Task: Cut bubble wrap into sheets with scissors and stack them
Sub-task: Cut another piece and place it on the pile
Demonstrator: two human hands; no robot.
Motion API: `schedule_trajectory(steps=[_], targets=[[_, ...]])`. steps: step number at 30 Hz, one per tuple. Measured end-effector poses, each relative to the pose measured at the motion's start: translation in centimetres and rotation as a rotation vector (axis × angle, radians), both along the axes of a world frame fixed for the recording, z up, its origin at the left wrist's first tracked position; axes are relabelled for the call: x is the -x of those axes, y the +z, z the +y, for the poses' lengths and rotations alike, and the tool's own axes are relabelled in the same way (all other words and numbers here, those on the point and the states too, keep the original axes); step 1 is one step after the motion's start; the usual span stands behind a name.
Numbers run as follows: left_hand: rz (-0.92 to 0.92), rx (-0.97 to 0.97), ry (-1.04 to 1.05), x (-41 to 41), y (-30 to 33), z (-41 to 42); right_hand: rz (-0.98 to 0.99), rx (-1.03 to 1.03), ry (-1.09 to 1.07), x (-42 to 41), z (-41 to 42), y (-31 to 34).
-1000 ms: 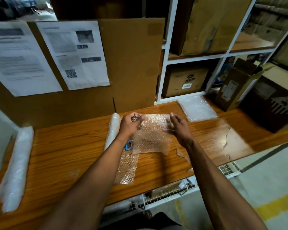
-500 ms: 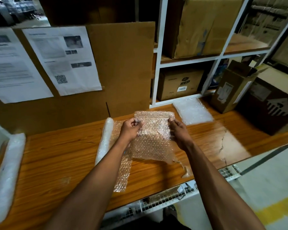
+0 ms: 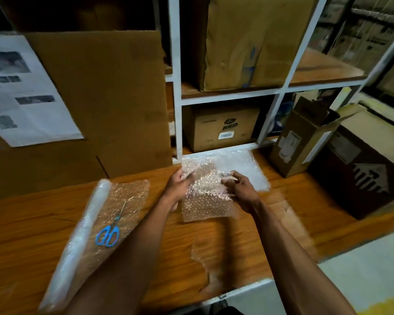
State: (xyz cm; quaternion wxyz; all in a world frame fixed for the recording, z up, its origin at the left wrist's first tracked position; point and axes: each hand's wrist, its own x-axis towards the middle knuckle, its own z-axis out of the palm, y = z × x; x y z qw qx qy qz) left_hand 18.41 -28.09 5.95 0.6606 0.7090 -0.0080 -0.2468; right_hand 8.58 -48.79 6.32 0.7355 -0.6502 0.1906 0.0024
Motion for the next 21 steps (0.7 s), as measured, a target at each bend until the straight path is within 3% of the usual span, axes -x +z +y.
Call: schedule_trajectory(steps=[4,12,21], targets=[[0.078,-0.004,-0.044,-0.7,-1.7,-4.6,0.053,0.046,-0.021,-1.7,-5.4,-1.7],[0.010,-0.106,-0.002,-2.3,-2.2,-13.8,0.082,0.100,-0.059,-4.3,-13.9,-3.2],[-0.095,-0.395,0.105,-6.1,-4.1,-20.9,0.128,0.340,-0.083,-8.7,-19.8,-4.8]])
